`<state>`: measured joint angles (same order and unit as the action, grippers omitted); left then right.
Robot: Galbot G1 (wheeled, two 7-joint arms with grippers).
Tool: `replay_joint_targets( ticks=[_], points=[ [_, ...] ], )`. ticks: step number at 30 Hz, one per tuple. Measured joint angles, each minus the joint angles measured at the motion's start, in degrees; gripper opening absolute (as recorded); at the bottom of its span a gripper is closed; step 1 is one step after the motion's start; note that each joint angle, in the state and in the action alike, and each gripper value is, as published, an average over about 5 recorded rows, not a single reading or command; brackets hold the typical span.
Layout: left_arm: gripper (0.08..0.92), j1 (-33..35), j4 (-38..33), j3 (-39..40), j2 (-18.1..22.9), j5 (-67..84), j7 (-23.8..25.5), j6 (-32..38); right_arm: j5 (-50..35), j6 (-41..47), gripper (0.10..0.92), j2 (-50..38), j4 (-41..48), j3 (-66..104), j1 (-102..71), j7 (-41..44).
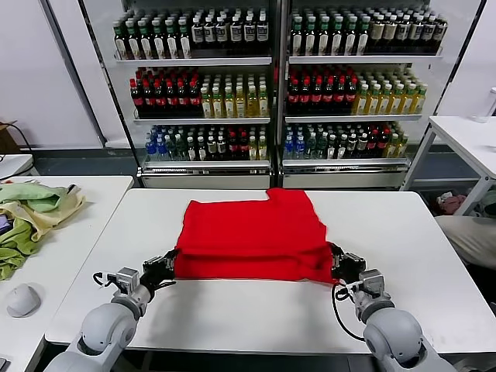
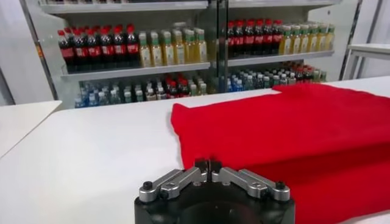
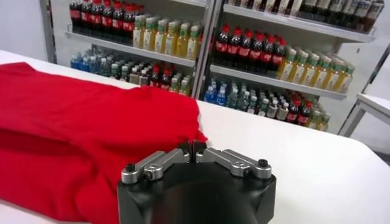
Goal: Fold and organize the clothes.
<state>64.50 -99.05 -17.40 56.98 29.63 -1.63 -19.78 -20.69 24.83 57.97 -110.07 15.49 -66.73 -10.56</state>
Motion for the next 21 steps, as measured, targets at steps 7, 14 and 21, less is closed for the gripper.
replay_joint_targets(
  ticks=[7, 14, 21],
  points=[
    [0.272, -0.06, 1.10, -0.86, -0.50, -0.76, -0.22, 0.88, 1.16, 0.91, 0.417, 0.63, 0.73, -0.28, 0.11, -0.18],
    [0.471, 2.50, -2.09, -3.17, -2.03, 1.04, -1.33, 0.56, 1.22, 1.43, 0.616, -0.39, -2.33, 1.92, -2.56, -0.09],
    [0.679, 6.76, -7.70, -4.04, -2.23, 3.47, -3.02, -0.90, 0.83, 1.92, 0.790, -0.48, -6.24, 3.33, -7.61, -0.82]
  ],
)
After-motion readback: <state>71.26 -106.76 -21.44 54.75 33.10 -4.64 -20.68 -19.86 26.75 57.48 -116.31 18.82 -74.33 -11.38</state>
